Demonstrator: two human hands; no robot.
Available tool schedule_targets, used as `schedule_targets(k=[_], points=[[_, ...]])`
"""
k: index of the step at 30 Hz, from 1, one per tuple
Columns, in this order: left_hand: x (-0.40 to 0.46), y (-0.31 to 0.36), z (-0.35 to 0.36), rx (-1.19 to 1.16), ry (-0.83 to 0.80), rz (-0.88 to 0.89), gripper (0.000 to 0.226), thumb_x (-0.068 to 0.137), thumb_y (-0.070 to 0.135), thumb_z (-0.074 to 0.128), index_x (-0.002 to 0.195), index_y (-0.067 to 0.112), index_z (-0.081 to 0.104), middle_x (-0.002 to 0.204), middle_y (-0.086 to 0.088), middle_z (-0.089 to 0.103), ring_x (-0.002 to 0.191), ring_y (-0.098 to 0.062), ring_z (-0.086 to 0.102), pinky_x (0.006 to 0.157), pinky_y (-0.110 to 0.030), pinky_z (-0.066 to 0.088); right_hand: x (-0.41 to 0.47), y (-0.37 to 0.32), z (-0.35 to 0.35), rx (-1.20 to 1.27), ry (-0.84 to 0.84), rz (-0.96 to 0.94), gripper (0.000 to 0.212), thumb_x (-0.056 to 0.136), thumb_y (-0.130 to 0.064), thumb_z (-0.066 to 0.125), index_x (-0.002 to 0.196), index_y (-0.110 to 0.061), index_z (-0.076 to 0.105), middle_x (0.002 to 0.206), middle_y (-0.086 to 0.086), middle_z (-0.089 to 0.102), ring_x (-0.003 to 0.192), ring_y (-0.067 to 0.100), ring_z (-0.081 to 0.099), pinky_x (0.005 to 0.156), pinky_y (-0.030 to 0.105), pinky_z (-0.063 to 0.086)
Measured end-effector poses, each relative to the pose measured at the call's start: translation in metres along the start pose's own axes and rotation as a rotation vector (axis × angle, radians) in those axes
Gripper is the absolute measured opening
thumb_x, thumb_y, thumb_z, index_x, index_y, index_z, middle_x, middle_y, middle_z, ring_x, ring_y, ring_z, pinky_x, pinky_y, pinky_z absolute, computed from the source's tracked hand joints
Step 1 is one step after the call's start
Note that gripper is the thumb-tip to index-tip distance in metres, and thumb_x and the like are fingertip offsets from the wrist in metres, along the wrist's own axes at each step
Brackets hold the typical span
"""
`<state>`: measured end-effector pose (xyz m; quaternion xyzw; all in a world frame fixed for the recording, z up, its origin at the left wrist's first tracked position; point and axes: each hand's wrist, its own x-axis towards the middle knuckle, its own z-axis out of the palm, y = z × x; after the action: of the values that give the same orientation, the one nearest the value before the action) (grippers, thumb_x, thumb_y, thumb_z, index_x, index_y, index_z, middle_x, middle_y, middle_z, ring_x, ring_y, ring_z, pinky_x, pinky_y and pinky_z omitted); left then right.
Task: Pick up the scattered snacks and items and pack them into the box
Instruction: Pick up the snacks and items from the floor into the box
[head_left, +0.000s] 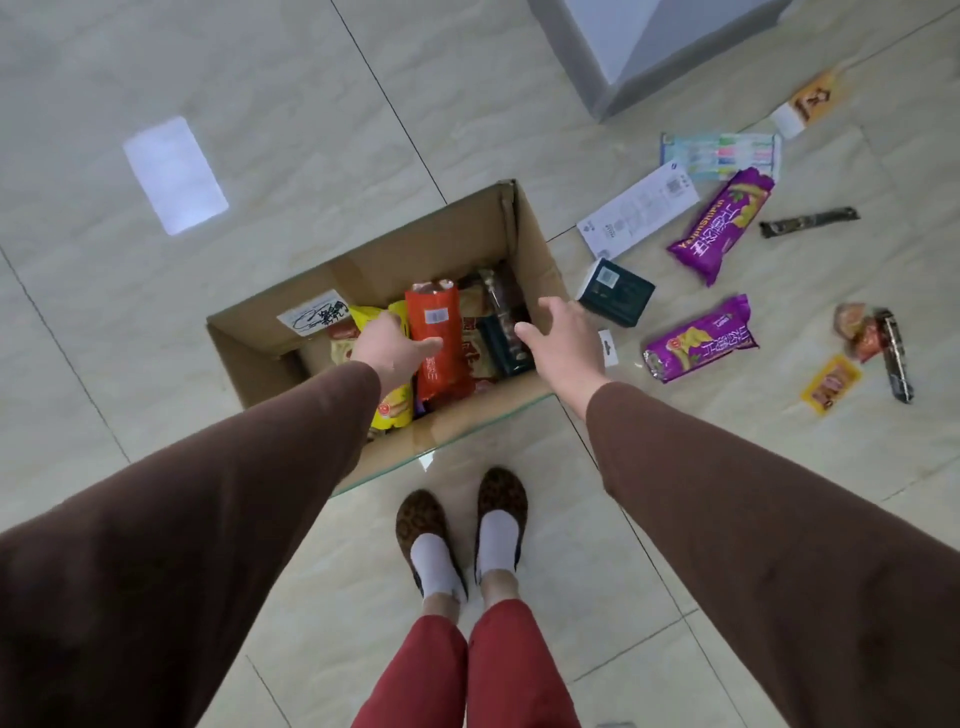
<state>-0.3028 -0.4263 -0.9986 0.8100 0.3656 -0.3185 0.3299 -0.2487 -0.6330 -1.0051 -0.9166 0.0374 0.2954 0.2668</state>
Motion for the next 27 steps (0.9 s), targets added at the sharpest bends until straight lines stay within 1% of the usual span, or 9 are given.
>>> schedule_targets(k=[2,5,8,12,14,19,23,26,27], points=[[-0.017,0.015,0.005,0.106,0.014,0.131,0.056,0.087,0.040,0.070,0.132,0.012,0.052,0.126,-0.006,0.060,0.115,-0.028,0.057,0.090,-0.034,0.047,-0.014,0.011,-0.013,0.017,0.033,-0.011,0.042,0.095,-0.032,0.061,0.134,-0.016,0.056,0.133,0.005,0.056,0.124,0.023,0.052,0.100,0.033,0.040],[-0.047,0.046,0.016,0.273,-0.024,0.283,0.048,0.086,0.034,0.070,0.126,0.013,0.055,0.125,-0.010,0.060,0.113,-0.029,0.055,0.091,-0.037,0.047,-0.040,0.033,-0.035,0.017,0.045,-0.006,0.035,0.093,-0.027,0.063,0.127,-0.018,0.057,0.126,0.003,0.057,0.117,0.021,0.053,0.096,0.032,0.044],[-0.073,0.081,0.028,0.350,-0.047,0.405,0.045,0.084,0.031,0.070,0.123,0.014,0.056,0.121,-0.009,0.059,0.113,-0.030,0.054,0.090,-0.037,0.046,-0.067,0.057,-0.062,0.040,0.080,0.009,0.031,0.091,-0.026,0.066,0.120,-0.019,0.057,0.123,0.003,0.056,0.114,0.021,0.051,0.093,0.034,0.045],[-0.101,0.141,0.054,0.420,-0.079,0.598,0.042,0.085,0.030,0.070,0.124,0.017,0.058,0.120,-0.004,0.059,0.111,-0.025,0.055,0.090,-0.035,0.047,-0.094,0.099,-0.111,0.080,0.172,0.111,0.036,0.089,-0.023,0.070,0.121,-0.017,0.056,0.127,0.004,0.053,0.118,0.022,0.048,0.097,0.035,0.044],[-0.116,0.170,0.073,0.469,-0.099,0.686,0.043,0.086,0.029,0.070,0.126,0.018,0.058,0.121,-0.004,0.059,0.112,-0.024,0.055,0.091,-0.036,0.048,-0.107,0.126,-0.133,0.099,0.228,0.158,0.037,0.086,-0.021,0.073,0.119,-0.017,0.056,0.124,0.005,0.053,0.116,0.024,0.050,0.095,0.035,0.044],[-0.156,0.221,0.127,0.570,-0.137,0.830,0.047,0.082,0.027,0.074,0.125,0.018,0.057,0.120,-0.004,0.058,0.109,-0.024,0.055,0.082,-0.033,0.046,-0.144,0.193,-0.180,0.144,0.308,0.265,0.043,0.086,-0.019,0.074,0.124,-0.015,0.056,0.127,0.006,0.050,0.118,0.025,0.050,0.089,0.032,0.042],[-0.190,0.253,0.185,0.710,-0.181,0.937,0.049,0.085,0.026,0.071,0.130,0.016,0.054,0.125,-0.005,0.057,0.117,-0.025,0.053,0.091,-0.038,0.049,-0.170,0.253,-0.209,0.159,0.335,0.280,0.044,0.085,-0.021,0.074,0.125,-0.016,0.056,0.130,0.005,0.047,0.119,0.025,0.050,0.095,0.034,0.044],[-0.218,0.277,0.238,0.781,-0.205,0.989,0.046,0.084,0.025,0.070,0.127,0.017,0.054,0.128,-0.005,0.055,0.120,-0.026,0.051,0.087,-0.034,0.043,-0.188,0.310,-0.231,0.178,0.338,0.298,0.044,0.087,-0.024,0.072,0.127,-0.016,0.054,0.130,0.003,0.046,0.117,0.024,0.051,0.090,0.031,0.043],[-0.226,0.286,0.255,0.785,-0.216,0.991,0.046,0.083,0.025,0.071,0.126,0.017,0.055,0.128,-0.005,0.055,0.121,-0.027,0.050,0.089,-0.035,0.042,-0.192,0.331,-0.240,0.186,0.337,0.303,0.044,0.088,-0.024,0.071,0.127,-0.017,0.054,0.130,0.003,0.045,0.116,0.024,0.052,0.088,0.031,0.043]])
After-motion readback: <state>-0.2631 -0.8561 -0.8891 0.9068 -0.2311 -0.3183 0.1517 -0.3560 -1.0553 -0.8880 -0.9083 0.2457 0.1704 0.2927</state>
